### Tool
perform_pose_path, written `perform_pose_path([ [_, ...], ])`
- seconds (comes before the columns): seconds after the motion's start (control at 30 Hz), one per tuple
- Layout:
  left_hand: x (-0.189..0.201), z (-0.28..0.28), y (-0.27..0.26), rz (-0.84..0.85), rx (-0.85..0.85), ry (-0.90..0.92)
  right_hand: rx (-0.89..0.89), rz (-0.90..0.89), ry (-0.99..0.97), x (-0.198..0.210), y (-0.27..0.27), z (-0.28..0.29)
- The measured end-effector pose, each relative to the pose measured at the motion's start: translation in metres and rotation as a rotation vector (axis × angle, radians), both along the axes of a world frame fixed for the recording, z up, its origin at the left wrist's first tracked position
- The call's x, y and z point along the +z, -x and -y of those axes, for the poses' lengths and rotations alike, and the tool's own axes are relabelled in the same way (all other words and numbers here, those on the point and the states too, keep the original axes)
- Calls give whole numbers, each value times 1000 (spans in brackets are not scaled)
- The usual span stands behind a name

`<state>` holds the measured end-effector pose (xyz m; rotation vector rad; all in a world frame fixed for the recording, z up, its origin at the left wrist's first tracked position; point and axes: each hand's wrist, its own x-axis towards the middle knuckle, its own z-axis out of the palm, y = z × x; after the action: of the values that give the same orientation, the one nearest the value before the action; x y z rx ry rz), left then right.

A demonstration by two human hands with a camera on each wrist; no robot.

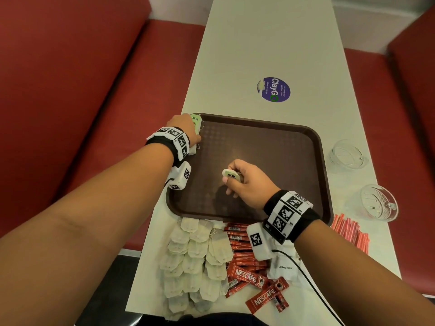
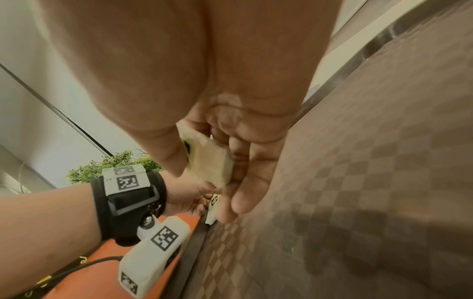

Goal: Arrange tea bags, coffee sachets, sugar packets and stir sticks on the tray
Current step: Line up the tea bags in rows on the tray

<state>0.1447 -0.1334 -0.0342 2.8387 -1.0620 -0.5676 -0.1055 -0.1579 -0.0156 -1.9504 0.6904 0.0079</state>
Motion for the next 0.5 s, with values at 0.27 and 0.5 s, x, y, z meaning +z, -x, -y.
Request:
perform_pose_path([
  [0.27,59,-51,43,-315,-224,498,-48,63,-60,9,-6,-2],
  [0.5,73,-101,75,-474,-501,534,-50,118,-103,15,-11,-11],
])
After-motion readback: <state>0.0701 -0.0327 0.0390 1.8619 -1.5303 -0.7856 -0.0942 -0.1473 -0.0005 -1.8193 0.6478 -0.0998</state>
